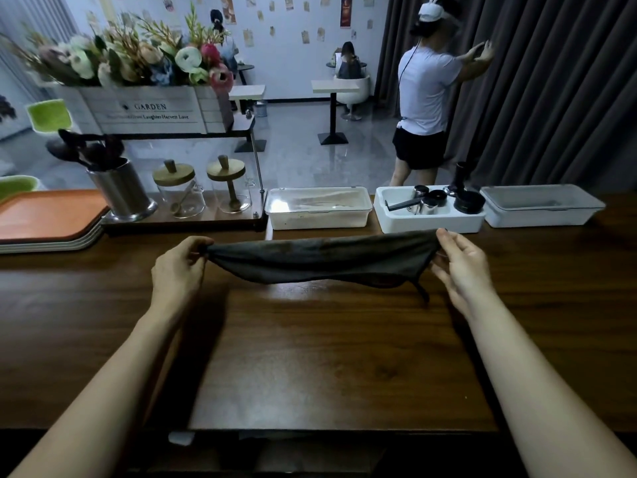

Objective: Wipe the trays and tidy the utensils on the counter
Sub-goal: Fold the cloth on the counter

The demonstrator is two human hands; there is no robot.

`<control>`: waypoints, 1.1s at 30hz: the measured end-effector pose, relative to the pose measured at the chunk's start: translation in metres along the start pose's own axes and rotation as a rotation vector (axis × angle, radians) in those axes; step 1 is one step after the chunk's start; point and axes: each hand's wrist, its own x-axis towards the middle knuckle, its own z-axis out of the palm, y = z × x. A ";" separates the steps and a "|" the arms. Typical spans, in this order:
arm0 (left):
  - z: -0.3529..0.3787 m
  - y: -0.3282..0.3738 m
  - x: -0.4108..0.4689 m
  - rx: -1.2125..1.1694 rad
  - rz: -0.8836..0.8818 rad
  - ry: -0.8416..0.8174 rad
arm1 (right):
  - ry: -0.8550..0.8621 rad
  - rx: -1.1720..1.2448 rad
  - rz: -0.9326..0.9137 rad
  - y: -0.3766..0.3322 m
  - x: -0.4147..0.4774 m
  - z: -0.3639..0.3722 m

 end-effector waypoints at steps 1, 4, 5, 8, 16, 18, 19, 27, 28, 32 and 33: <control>0.002 0.002 0.002 -0.008 -0.020 -0.014 | -0.006 -0.010 0.008 0.001 0.001 0.001; 0.005 0.011 0.006 -0.079 -0.096 -0.112 | -0.010 -0.057 0.002 0.001 0.004 0.007; 0.006 0.013 0.008 -0.124 -0.123 -0.140 | -0.020 -0.082 -0.009 0.001 0.004 0.009; 0.008 0.029 0.011 -0.264 -0.197 -0.210 | -0.079 -0.189 -0.074 0.000 0.000 0.026; 0.039 0.133 -0.024 -0.824 -0.262 -0.435 | -0.349 -0.513 -0.310 0.023 -0.048 0.099; 0.043 0.143 -0.036 -0.904 -0.274 -0.481 | -0.370 -0.623 -0.399 0.025 -0.062 0.108; 0.043 0.144 -0.040 -0.938 -0.279 -0.496 | -0.360 -0.660 -0.448 0.025 -0.067 0.110; 0.043 0.129 -0.053 -0.817 0.023 -0.508 | -0.277 -0.778 -0.667 0.021 -0.080 0.104; 0.046 0.127 -0.053 -0.770 0.056 -0.461 | -0.283 -0.749 -0.667 0.020 -0.081 0.104; 0.053 0.106 -0.050 -0.534 0.132 -0.461 | -0.336 -0.643 -0.625 0.015 -0.079 0.101; 0.055 0.101 -0.048 -0.484 0.140 -0.505 | -0.343 -0.617 -0.605 0.014 -0.078 0.100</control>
